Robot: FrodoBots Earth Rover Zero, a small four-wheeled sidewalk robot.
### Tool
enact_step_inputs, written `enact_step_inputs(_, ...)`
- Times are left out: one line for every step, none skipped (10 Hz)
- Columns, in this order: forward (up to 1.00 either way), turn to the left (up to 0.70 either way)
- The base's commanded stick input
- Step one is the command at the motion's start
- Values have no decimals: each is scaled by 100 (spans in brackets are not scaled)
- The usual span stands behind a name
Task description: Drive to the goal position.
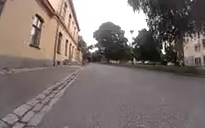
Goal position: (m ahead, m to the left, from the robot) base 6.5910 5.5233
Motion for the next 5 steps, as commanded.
enact_step_inputs(70,-14)
enact_step_inputs(70,-2)
enact_step_inputs(70,0)
enact_step_inputs(70,0)
enact_step_inputs(70,0)
